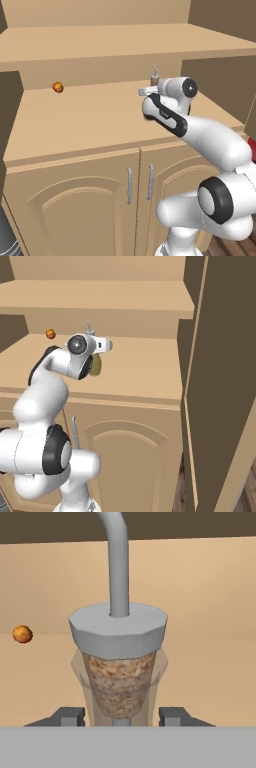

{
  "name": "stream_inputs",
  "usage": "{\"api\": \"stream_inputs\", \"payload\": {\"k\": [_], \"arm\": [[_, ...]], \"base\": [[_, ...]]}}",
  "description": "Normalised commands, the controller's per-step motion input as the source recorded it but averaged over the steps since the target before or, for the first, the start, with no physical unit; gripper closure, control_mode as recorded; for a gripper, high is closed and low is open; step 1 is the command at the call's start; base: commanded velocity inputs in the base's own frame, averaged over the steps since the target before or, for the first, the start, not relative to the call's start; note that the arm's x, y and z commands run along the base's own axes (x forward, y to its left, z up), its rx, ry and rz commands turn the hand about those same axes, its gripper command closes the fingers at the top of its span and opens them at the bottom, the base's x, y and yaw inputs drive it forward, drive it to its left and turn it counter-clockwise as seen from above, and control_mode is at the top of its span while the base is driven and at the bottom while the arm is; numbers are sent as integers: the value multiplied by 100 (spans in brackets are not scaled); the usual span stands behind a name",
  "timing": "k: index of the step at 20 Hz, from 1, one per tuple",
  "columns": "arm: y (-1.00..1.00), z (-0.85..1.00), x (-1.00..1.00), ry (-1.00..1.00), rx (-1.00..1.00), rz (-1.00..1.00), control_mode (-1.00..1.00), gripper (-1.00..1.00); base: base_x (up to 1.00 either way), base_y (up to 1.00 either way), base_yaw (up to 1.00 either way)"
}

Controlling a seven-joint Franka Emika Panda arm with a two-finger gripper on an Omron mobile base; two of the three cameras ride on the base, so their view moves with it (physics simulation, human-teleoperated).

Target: Pick the oil and vinegar bottle and condiment bottle from the counter and place them in the cabinet.

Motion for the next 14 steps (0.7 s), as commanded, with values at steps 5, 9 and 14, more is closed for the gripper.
{"api": "stream_inputs", "payload": {"k": [5,9,14], "arm": [[0,-48,13,0,0,0,-100,100],[0,-57,8,0,0,0,-100,100],[0,-27,0,0,0,0,-100,100]], "base": [[0,0,0],[0,0,0],[0,0,0]]}}
